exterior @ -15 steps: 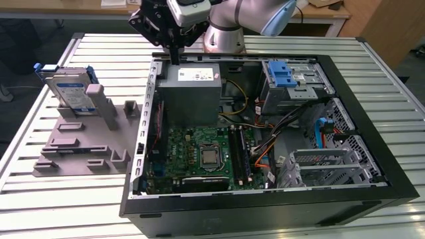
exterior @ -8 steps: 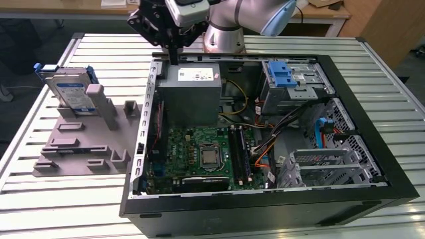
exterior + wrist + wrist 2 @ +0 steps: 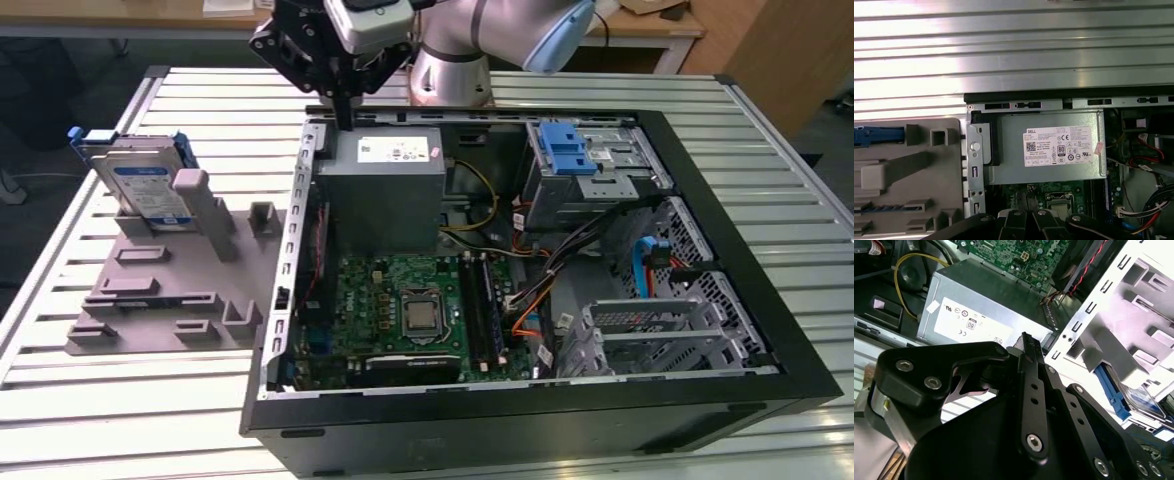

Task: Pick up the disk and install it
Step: 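Reach for the disk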

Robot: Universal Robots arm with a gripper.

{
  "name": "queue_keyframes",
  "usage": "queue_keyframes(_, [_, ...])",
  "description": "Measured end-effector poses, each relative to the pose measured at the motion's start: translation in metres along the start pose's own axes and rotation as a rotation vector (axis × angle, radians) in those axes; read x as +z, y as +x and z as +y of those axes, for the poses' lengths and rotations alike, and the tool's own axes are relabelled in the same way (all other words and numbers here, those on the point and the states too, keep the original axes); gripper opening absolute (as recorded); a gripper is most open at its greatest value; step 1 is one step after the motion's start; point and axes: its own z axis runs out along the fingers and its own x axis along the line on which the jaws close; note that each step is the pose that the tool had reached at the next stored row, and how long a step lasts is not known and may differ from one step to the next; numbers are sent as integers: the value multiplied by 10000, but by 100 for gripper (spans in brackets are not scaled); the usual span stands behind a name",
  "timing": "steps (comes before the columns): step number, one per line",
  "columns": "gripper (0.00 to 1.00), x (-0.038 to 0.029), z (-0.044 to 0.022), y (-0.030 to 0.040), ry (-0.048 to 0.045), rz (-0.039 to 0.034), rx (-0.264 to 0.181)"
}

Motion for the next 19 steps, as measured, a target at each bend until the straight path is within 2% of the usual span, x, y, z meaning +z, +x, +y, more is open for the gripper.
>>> queue_keyframes(19, [11, 3, -7, 90, 0, 0, 0])
